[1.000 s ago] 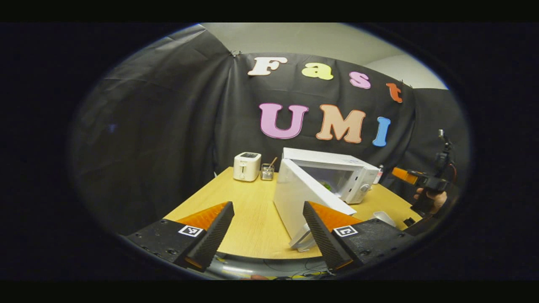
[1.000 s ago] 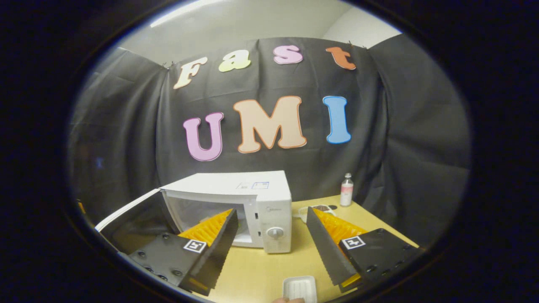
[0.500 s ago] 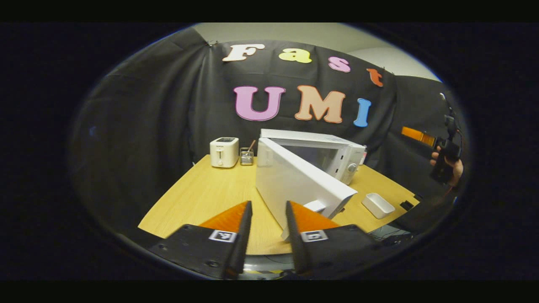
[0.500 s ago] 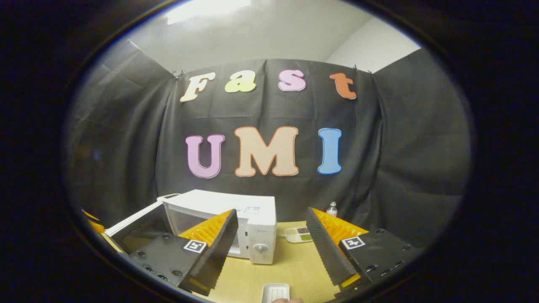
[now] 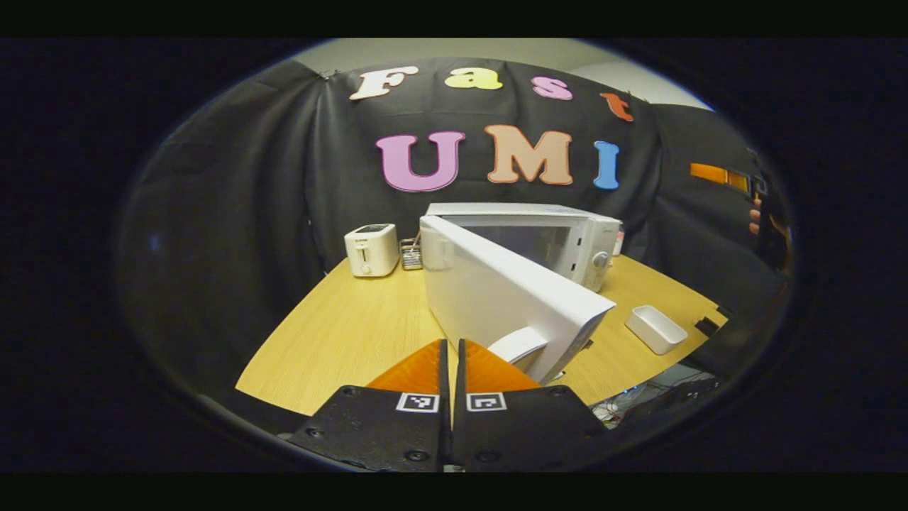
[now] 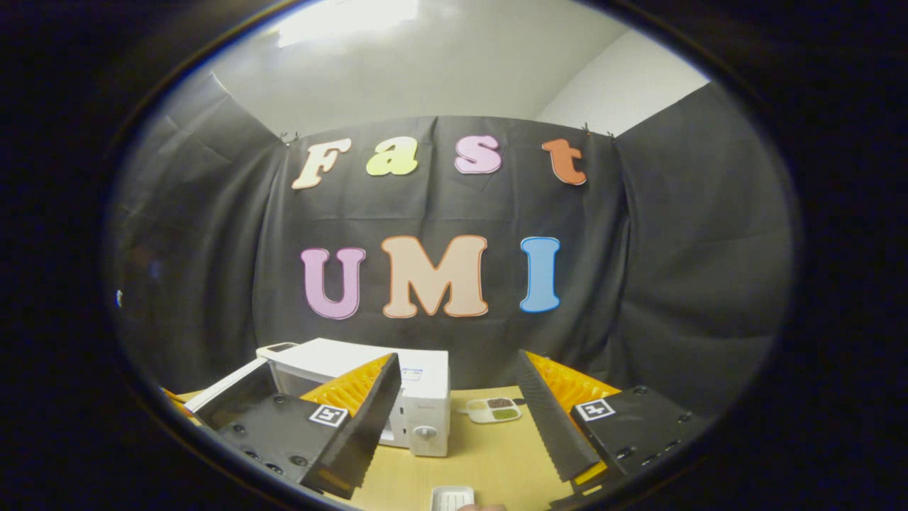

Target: Open the microwave oven with the left hand, put the food in, and close the microwave oven.

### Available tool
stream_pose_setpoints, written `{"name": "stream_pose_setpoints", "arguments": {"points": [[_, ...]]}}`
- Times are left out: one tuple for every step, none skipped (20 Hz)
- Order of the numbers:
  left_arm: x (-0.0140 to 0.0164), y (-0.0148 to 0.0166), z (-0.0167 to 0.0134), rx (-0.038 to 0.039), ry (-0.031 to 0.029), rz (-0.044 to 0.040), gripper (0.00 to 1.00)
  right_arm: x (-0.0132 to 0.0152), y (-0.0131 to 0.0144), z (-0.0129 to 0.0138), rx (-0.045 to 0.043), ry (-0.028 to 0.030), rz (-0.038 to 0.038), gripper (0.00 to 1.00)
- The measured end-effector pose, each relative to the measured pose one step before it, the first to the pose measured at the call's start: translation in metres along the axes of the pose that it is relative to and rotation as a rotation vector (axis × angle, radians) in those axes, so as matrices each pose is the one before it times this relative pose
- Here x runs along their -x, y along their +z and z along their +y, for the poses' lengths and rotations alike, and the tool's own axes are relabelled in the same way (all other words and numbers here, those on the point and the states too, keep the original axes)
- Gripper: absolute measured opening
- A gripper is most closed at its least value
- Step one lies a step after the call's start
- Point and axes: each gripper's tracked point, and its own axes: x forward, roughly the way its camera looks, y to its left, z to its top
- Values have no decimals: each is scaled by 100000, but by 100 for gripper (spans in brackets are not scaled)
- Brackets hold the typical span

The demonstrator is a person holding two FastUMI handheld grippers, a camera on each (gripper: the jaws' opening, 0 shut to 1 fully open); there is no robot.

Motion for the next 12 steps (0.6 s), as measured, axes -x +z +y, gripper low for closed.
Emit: {"name": "stream_pose_setpoints", "arguments": {"points": [[-19, 86, -430, -530, -903, -43, 0, -12, -112, -73, -4, -70, 466, 99], [-82, 86, -488, -494, -887, -341, 0, 29, -50, -135, 113, -185, 239, 99], [-201, 100, -552, -612, -980, -192, 0, 90, 253, -107, 62, -24, -372, 99], [-252, -56, -558, -757, -783, -20, 0, 300, 418, -262, 177, -223, -615, 99], [-227, 0, -404, -150, -332, 12, 0, 2, 188, -130, 460, 13, -206, 99], [-289, 14, -466, 98, -658, -13, 0, 26, 10, -8, 582, 64, -67, 95], [-312, 99, -490, 275, -800, -150, 0, 91, 116, -162, 615, -130, 169, 99], [-314, 123, -577, 224, -820, -247, 0, 290, 276, -354, 467, -174, -128, 92], [-330, 235, -540, -76, -862, -449, 0, 36, 275, -278, 399, -391, -401, 92], [-395, 321, -469, -214, -812, -615, 0, 102, 387, -395, 480, -491, -512, 92], [-353, 132, -367, -200, -582, -323, 0, 128, 304, -368, 581, -485, -330, 92], [-365, 264, -432, -152, -630, -325, 0, 275, 416, -298, 693, -365, -608, 99]]}}
